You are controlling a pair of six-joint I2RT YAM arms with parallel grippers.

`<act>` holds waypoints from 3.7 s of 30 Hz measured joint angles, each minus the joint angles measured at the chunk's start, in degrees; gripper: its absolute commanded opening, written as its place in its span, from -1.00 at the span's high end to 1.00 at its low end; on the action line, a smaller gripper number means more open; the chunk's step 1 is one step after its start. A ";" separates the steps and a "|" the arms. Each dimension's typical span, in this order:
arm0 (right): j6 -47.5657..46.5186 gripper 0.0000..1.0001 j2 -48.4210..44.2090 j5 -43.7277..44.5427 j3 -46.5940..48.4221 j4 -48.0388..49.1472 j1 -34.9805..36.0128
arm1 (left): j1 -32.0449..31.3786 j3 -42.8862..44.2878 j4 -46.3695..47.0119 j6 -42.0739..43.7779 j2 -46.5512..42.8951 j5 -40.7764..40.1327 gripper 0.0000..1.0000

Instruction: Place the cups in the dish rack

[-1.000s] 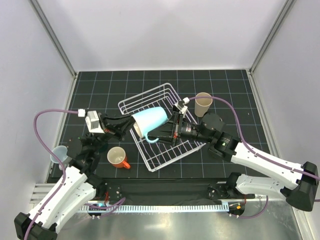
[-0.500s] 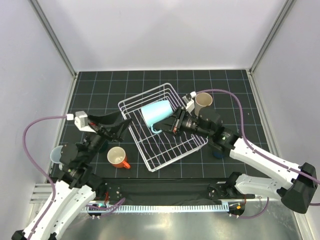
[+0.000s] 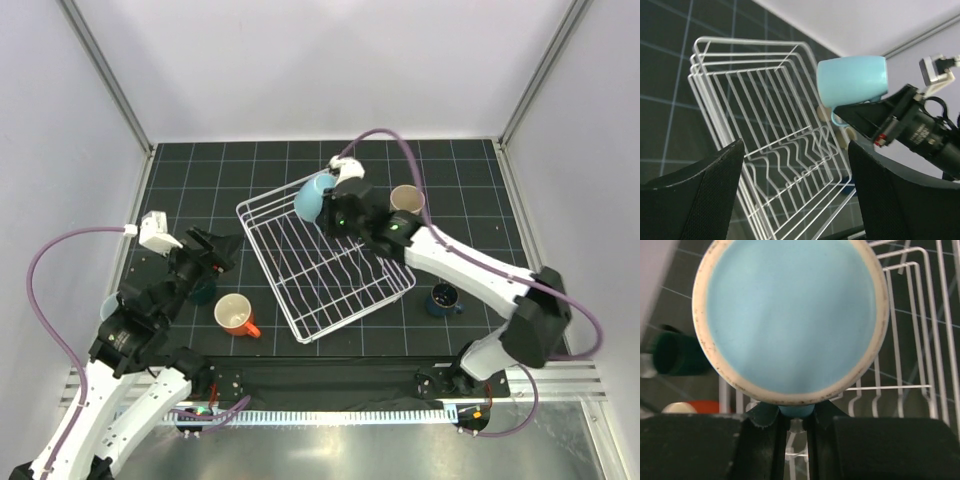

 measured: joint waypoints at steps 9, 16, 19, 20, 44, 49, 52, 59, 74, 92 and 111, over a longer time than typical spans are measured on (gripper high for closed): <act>-15.56 0.92 12.59 8.04 0.00 0.79 0.31 | 0.00 6.27 -15.91 -0.90 4.42 -0.22 -0.74; -19.41 0.92 19.93 8.61 1.97 4.85 -1.68 | 0.00 6.34 -21.27 -1.11 4.42 -0.04 -0.73; -20.06 0.92 23.04 8.81 3.58 4.83 -2.97 | 0.00 6.34 -22.84 -1.51 4.37 -0.04 -0.72; -20.24 0.92 23.91 8.85 4.00 4.98 -3.50 | 0.00 6.32 -23.23 -1.64 4.37 -0.04 -0.72; -21.81 0.92 33.73 8.87 10.25 7.69 -7.67 | 0.00 5.29 -24.59 -5.33 3.65 3.19 -0.69; -22.40 0.38 33.94 9.11 10.58 7.78 -7.67 | 0.00 5.25 -25.70 -7.39 3.67 4.11 -0.72; -22.34 -0.07 33.94 9.29 11.39 7.72 -7.67 | 0.00 5.27 -26.99 -9.46 4.15 4.50 -0.76; -21.62 -0.40 32.50 9.42 12.66 6.95 -7.52 | 0.00 5.31 -29.94 -14.40 8.50 7.48 -0.78; -8.48 -0.63 -3.43 11.30 3.32 -15.41 -3.58 | 0.00 9.81 -38.77 -23.15 17.84 6.19 -0.58; -4.72 -0.64 -24.26 9.25 -5.31 -30.62 -2.75 | 0.00 10.40 -41.81 -29.73 38.99 1.55 -0.38; -4.74 -0.64 -28.70 5.60 -5.53 -30.88 -2.75 | -0.02 3.26 -35.45 -32.52 43.91 0.11 0.99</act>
